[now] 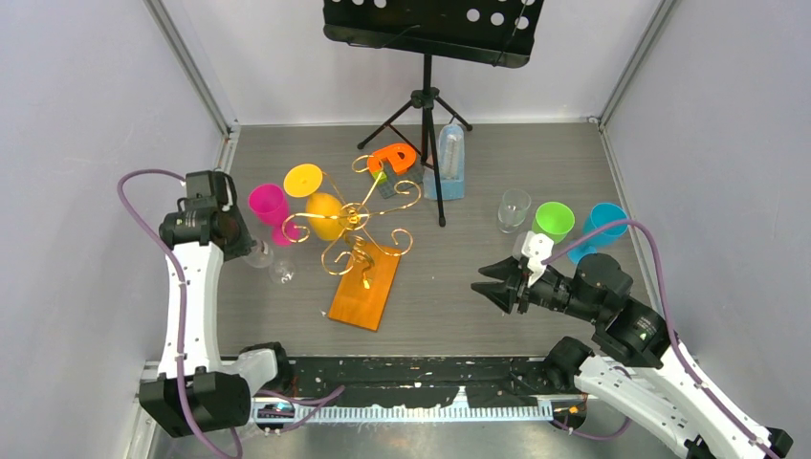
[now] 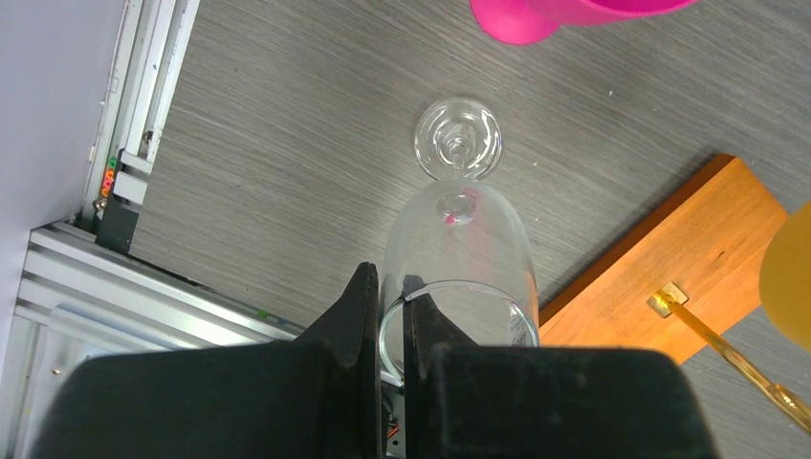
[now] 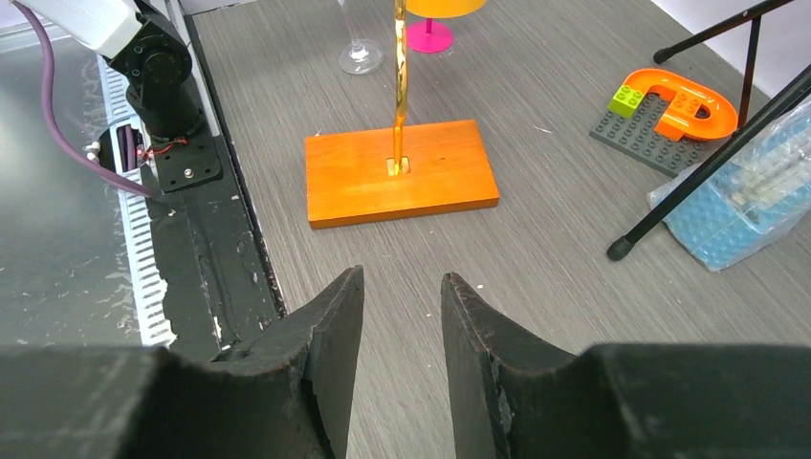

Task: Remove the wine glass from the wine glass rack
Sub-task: Place the wine glass at the center of the board, then pick up the wine glass from the wine rack.

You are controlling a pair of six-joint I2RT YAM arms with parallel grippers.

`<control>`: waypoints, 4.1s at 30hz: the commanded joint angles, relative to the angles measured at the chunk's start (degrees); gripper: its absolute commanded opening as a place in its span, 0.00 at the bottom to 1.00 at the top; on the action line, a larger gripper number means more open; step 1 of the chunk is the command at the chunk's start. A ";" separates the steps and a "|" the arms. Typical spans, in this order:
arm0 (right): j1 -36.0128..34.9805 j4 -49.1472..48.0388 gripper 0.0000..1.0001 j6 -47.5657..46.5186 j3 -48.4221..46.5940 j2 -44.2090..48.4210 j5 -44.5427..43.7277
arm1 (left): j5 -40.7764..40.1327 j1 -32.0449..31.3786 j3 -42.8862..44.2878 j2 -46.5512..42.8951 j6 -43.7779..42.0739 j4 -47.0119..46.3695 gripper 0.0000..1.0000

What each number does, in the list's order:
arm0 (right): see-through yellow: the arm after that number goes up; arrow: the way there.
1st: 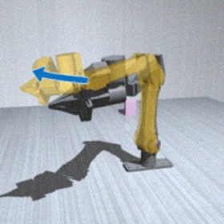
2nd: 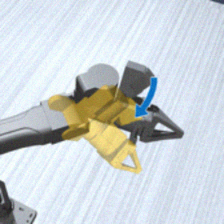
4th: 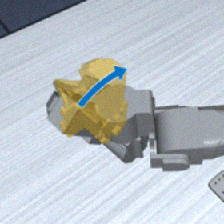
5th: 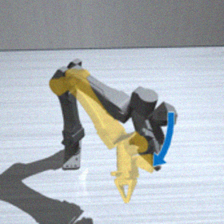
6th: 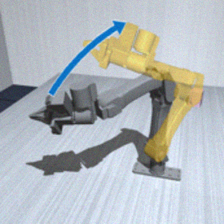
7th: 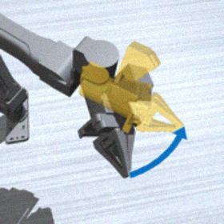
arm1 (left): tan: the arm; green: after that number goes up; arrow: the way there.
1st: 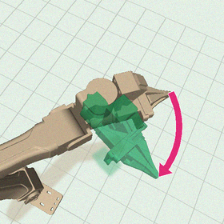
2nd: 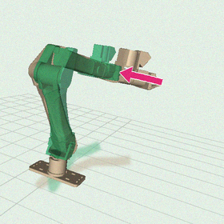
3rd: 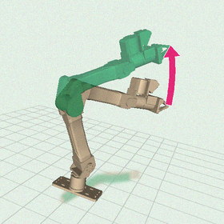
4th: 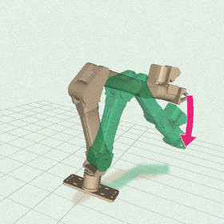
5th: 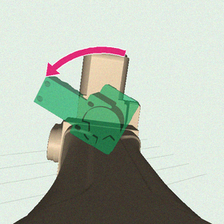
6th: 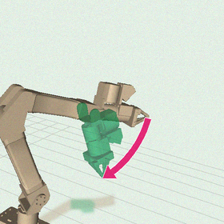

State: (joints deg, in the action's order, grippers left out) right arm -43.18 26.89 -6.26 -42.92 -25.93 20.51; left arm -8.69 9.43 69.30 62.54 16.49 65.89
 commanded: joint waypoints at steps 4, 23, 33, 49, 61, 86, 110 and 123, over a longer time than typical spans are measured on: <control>-0.18 -0.89 0.43 1.09 -2.10 -0.56 -1.45 | 1.20 1.55 2.84 1.22 1.11 -3.78 0.00; -0.18 -1.94 0.58 3.15 -2.54 -4.47 -4.96 | -0.15 1.56 5.93 2.02 1.74 -3.01 0.44; -0.24 -4.54 0.68 5.46 -3.55 -4.12 -6.79 | -1.40 1.54 11.94 -0.13 2.12 0.06 0.63; -0.18 -3.16 0.70 6.24 -5.42 -7.41 -5.42 | 14.28 1.55 20.71 -3.44 6.48 1.24 0.73; -0.18 -2.36 0.70 6.03 -4.27 -4.87 -5.02 | 32.24 1.55 14.89 -5.59 15.07 -11.09 0.73; -0.12 -0.21 0.70 5.04 -3.62 -1.32 -6.53 | 45.09 1.49 5.37 -1.41 28.57 -27.71 0.66; -0.17 -0.17 0.70 5.68 -2.41 -0.34 -5.86 | 51.05 1.54 6.23 -2.68 30.97 -29.04 0.41; -0.18 -0.69 0.70 5.98 -2.16 -0.51 -5.40 | 51.23 1.55 8.39 -2.78 29.49 -26.60 0.33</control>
State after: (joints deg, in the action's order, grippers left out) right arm -43.18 28.38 -0.91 -45.08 -26.85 14.68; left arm 40.64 10.63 74.98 60.99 47.24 39.75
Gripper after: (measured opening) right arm 0.700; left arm 0.340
